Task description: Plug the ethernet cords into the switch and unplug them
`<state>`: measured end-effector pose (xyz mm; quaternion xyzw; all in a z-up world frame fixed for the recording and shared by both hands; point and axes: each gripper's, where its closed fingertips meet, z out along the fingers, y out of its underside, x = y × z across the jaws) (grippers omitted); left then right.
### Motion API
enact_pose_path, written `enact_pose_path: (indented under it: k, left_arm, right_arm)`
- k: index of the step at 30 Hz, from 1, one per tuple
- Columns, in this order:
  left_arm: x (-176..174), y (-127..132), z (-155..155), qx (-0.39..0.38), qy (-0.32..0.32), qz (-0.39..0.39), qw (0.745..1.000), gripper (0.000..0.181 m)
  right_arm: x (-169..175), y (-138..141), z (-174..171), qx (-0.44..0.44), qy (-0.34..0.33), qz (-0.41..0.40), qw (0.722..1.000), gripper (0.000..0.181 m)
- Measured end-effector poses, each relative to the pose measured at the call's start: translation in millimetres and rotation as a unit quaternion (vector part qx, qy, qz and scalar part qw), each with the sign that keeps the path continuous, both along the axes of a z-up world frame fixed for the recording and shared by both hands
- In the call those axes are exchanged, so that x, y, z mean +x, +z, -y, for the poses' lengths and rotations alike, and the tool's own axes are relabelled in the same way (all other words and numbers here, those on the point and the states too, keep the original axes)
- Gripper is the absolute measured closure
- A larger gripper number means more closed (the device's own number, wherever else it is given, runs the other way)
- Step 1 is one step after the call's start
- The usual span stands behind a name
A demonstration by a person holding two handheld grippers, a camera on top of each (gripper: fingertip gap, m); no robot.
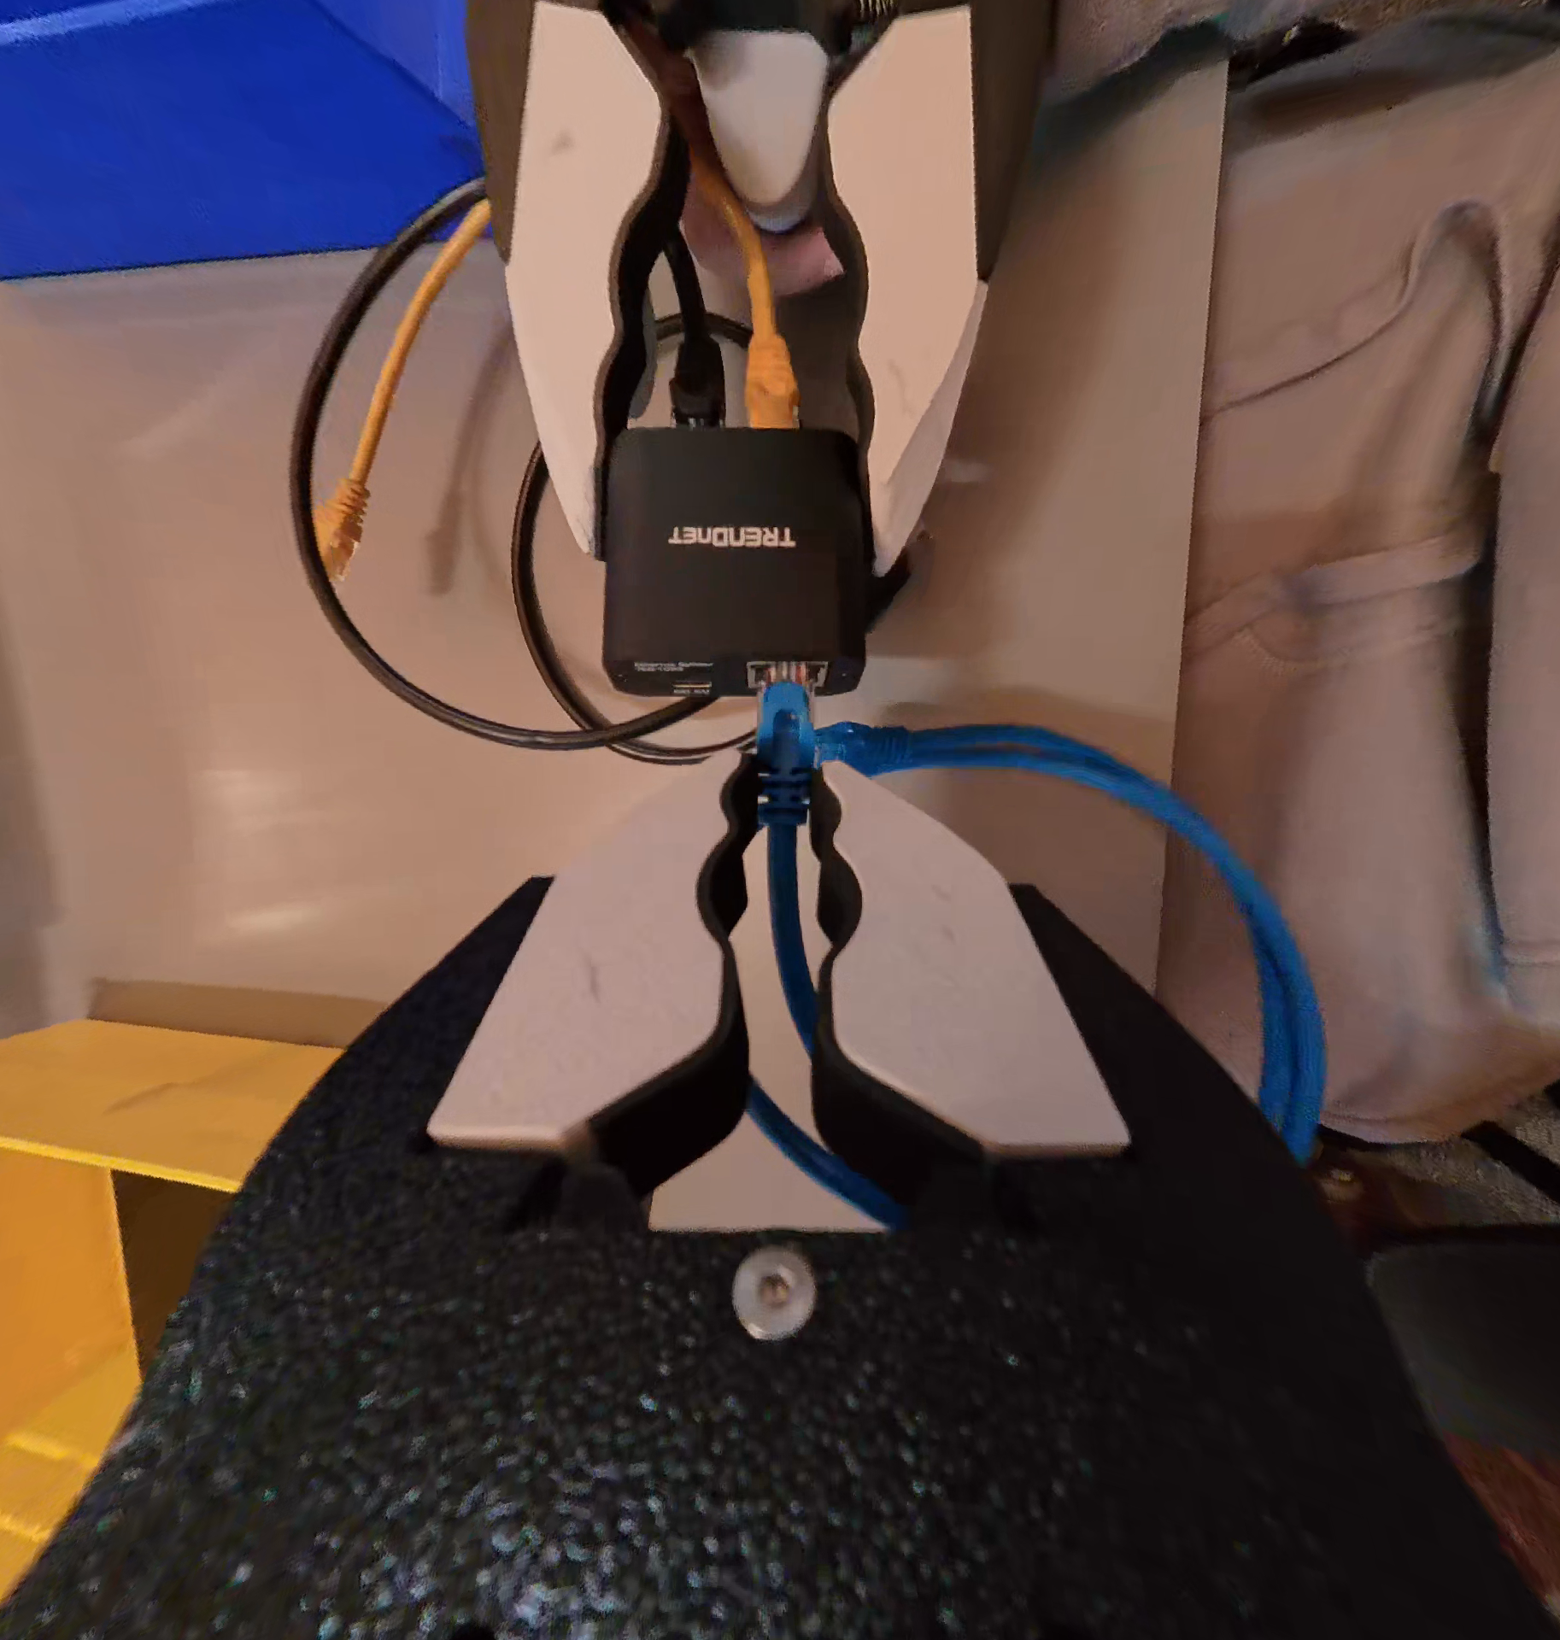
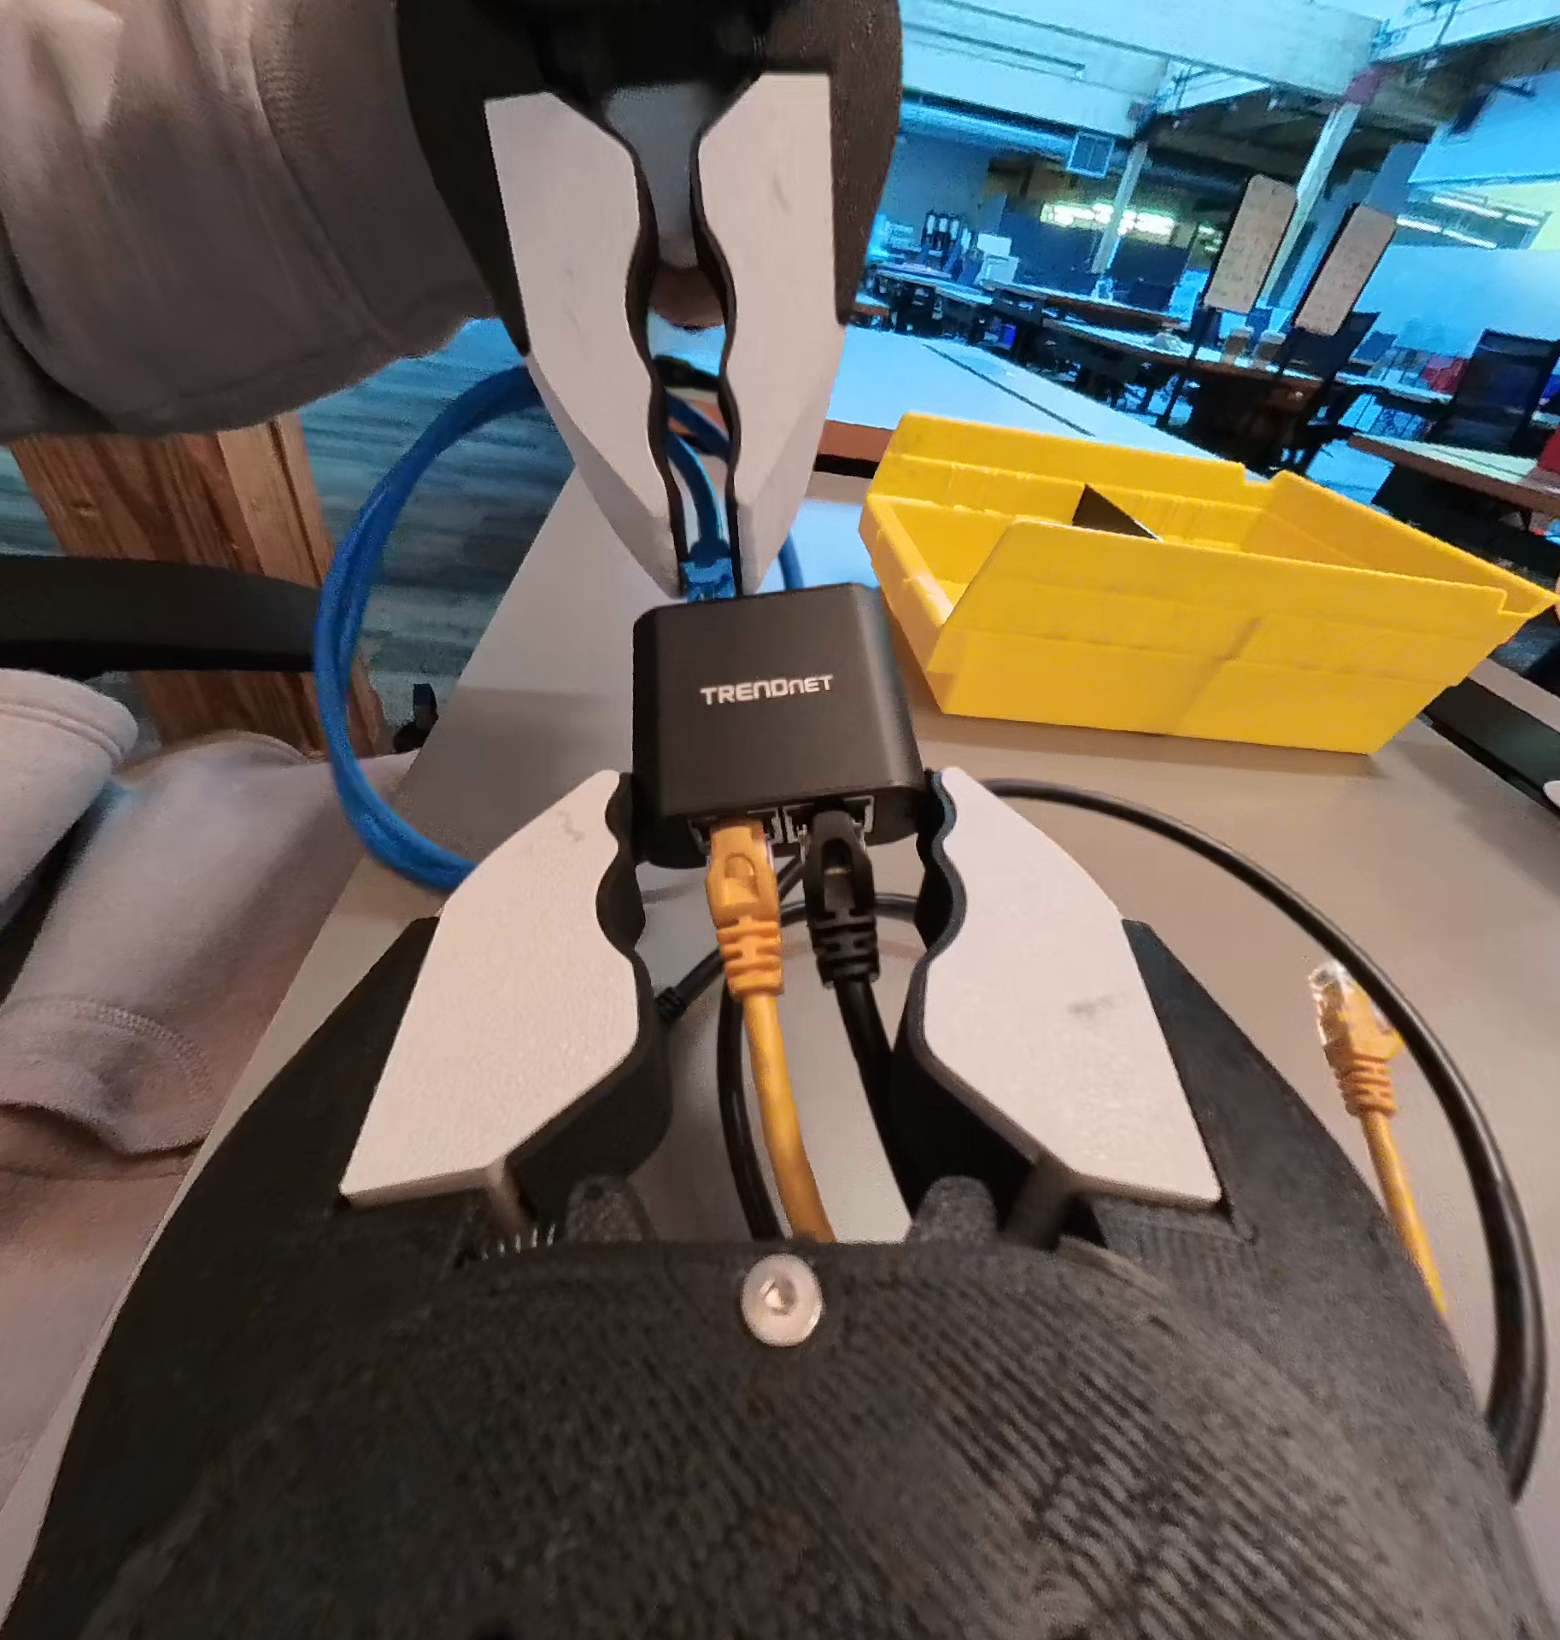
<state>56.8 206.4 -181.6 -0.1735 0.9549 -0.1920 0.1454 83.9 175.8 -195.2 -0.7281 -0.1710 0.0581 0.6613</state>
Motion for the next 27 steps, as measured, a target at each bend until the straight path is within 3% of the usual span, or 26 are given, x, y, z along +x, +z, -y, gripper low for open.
enact_pose_path:
  k: [12, 17, 27]
  left_arm:
    - [1, -10, 0, -0.018, 0.007, 0.013, 1.0, 0.172]
    - [7, 26, 11, -0.179, 0.011, 0.094, 0.979, 0.17]
    - [-1, 14, 5, -0.265, 0.046, 0.082, 0.96, 0.171]
  right_arm:
    - [0, 0, 0, 0.001, -0.003, 0.004, 1.0, 0.12]
    - [7, 20, 7, 0.071, -0.006, -0.037, 0.997, 0.12]
    - [1, 13, 3, 0.049, 0.001, -0.014, 0.999, 0.12]
